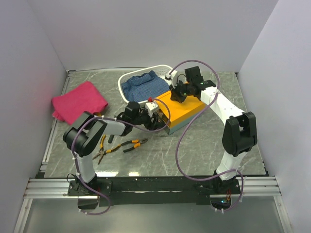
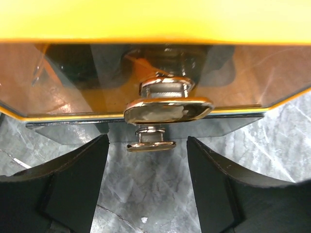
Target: Sort the tools into containers
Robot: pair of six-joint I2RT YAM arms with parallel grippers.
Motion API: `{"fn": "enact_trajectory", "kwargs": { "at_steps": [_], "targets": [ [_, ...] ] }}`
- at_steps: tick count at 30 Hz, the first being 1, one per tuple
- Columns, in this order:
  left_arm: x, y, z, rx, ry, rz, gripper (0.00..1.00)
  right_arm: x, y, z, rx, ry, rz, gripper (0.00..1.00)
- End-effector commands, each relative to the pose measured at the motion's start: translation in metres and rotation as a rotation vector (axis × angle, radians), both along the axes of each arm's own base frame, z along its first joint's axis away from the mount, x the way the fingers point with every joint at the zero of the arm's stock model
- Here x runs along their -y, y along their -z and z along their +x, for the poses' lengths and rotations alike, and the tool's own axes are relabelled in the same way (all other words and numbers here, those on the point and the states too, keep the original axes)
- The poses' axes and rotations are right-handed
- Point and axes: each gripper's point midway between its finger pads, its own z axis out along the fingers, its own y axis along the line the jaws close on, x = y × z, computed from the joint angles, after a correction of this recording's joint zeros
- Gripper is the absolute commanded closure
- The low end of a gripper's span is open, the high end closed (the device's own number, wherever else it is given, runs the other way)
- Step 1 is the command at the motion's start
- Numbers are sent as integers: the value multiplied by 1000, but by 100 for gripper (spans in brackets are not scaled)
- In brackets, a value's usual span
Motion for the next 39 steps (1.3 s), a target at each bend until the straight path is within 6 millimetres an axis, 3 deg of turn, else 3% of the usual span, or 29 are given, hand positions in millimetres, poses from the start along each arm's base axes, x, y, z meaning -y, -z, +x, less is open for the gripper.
{"fn": "enact_trajectory", "kwargs": {
  "at_steps": [1,3,15,19,28,35,38,39],
  "targets": [
    [7,-10,9,45,-5,-16,30,23,82,-75,-388,18,-160,100],
    [7,-9,8,35,-10,-20,32,24,82,-74,-388,21,-160,100],
    [7,-15,-1,28,30,-25,65,27,85,-76,-383,28,-174,100],
    [-6,-13,-17,-6,35,-8,67,29,84,-77,-378,25,-182,100],
    [-56,3,-61,-94,-7,67,66,31,86,-78,-368,20,-193,100],
    [-66,2,-76,-217,-65,29,63,26,83,-71,-361,14,-182,100],
    [-70,3,-76,-267,-124,29,52,23,81,-68,-359,10,-179,100],
    [-73,5,-76,-283,-148,33,43,24,80,-67,-355,11,-179,100]
  ]
}}
